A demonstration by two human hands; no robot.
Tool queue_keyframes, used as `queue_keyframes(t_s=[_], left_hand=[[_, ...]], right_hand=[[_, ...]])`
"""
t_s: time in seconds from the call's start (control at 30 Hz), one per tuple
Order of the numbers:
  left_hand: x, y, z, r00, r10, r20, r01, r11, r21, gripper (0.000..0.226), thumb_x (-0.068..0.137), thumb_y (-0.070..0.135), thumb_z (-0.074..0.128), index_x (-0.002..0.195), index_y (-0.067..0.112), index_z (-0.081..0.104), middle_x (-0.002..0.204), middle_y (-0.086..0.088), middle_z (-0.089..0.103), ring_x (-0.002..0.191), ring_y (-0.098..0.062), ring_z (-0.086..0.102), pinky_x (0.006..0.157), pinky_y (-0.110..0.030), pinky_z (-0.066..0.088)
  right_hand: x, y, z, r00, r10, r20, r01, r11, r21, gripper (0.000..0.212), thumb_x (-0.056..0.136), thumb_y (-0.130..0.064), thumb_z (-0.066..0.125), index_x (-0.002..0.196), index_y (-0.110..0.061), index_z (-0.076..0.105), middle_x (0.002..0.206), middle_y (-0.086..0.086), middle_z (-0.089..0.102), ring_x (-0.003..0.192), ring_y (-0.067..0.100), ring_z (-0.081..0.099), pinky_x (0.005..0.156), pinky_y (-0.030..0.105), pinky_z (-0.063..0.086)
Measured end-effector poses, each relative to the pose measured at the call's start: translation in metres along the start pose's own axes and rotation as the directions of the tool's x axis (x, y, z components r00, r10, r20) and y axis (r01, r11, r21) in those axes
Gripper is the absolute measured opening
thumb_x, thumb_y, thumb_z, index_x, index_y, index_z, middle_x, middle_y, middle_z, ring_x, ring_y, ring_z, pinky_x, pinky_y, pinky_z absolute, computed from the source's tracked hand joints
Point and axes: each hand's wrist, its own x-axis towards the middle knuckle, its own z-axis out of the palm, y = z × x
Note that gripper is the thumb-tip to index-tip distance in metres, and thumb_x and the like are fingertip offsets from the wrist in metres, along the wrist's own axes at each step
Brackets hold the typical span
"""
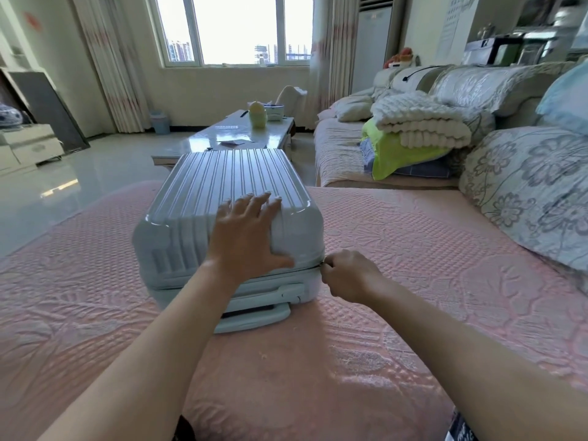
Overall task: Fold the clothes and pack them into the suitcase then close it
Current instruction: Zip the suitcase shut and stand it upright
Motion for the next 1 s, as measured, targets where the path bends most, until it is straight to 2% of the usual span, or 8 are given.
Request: queue_keyframes(t_s=[0.07,0.27,0.53,0.67,0.77,0.87,0.93,1.0], left_hand=[[-0.008,-0.002,-0.001,0.998,-0.048,0.028,0.046,0.997,0.065,0.128,0.047,0.091,0.063,0.151,0.024,0.031,0.155,-0.009,0.034,0.139,-0.038,0.036,0.11,-0.055,0.03],[-0.003,-0.014,-0.001,0.991,-0.049,-0.125,0.048,0.999,-0.012,0.109,0.046,0.094,0.061,0.13,0.024,0.058,0.129,-0.001,0.062,0.114,-0.031,0.058,0.095,-0.046,0.039],[0.012,-0.011,-0.004,0.991,-0.063,-0.115,0.049,0.991,-0.122,0.096,0.044,0.087,0.069,0.117,0.026,0.067,0.116,0.002,0.066,0.107,-0.027,0.059,0.089,-0.043,0.046],[-0.002,-0.024,-0.007,0.98,-0.016,-0.198,-0.05,0.945,-0.323,0.054,0.069,0.057,0.08,0.109,0.022,0.07,0.113,0.003,0.064,0.105,-0.023,0.057,0.093,-0.041,0.044],[-0.031,-0.023,-0.025,0.913,-0.008,-0.408,-0.108,0.959,-0.262,0.018,0.086,0.036,0.069,0.081,0.019,0.065,0.081,0.004,0.062,0.076,-0.016,0.057,0.068,-0.03,0.046],[-0.07,-0.02,-0.031,0.952,-0.306,-0.026,0.287,0.916,-0.279,0.037,0.094,0.042,0.05,0.067,0.02,0.061,0.06,0.005,0.058,0.059,-0.016,0.057,0.06,-0.028,0.05],[-0.092,-0.025,-0.021,0.805,-0.454,0.381,0.57,0.77,-0.287,0.047,0.095,0.046,0.044,0.067,0.015,0.068,0.061,0.005,0.065,0.062,-0.017,0.062,0.07,-0.031,0.055],[-0.102,-0.031,-0.019,0.665,-0.475,0.576,0.746,0.46,-0.482,0.045,0.094,0.048,0.05,0.071,0.016,0.072,0.062,0.003,0.071,0.061,-0.018,0.069,0.069,-0.037,0.059]], right_hand=[[0.0,-0.002,0.003,1.0,-0.001,0.002,0.001,1.0,0.004,0.029,0.089,-0.028,0.043,0.075,-0.015,0.065,0.082,0.005,0.069,0.078,0.025,0.066,0.064,0.031,0.049],[-0.01,-0.014,0.006,1.0,-0.031,-0.005,0.031,0.995,-0.095,0.025,0.095,-0.027,0.04,0.076,-0.019,0.055,0.083,0.003,0.061,0.081,0.026,0.061,0.062,0.03,0.042],[-0.015,-0.077,0.056,0.968,-0.245,0.058,0.238,0.966,0.106,0.037,0.101,-0.029,0.043,0.073,-0.011,0.06,0.084,0.013,0.071,0.077,0.029,0.066,0.067,0.033,0.05],[-0.012,-0.114,0.083,0.918,-0.38,0.112,0.384,0.923,-0.016,0.034,0.106,-0.024,0.039,0.08,-0.009,0.055,0.092,0.017,0.067,0.072,0.025,0.056,0.062,0.032,0.039],[-0.011,-0.116,0.086,0.904,-0.417,0.093,0.415,0.909,0.042,0.034,0.106,-0.027,0.038,0.09,-0.006,0.06,0.088,0.016,0.069,0.077,0.029,0.066,0.068,0.039,0.052],[-0.011,-0.107,0.083,0.885,-0.455,0.104,0.441,0.888,0.133,0.023,0.101,-0.02,0.045,0.09,-0.009,0.062,0.082,0.01,0.07,0.076,0.027,0.069,0.072,0.047,0.057],[-0.013,-0.102,0.081,0.881,-0.468,0.069,0.449,0.873,0.19,0.014,0.095,-0.019,0.051,0.089,-0.015,0.063,0.087,0.005,0.07,0.08,0.023,0.068,0.075,0.046,0.056],[-0.016,-0.098,0.078,0.86,-0.508,0.052,0.499,0.858,0.121,0.015,0.091,-0.018,0.056,0.103,-0.017,0.065,0.099,0.003,0.071,0.09,0.023,0.065,0.081,0.037,0.053]])
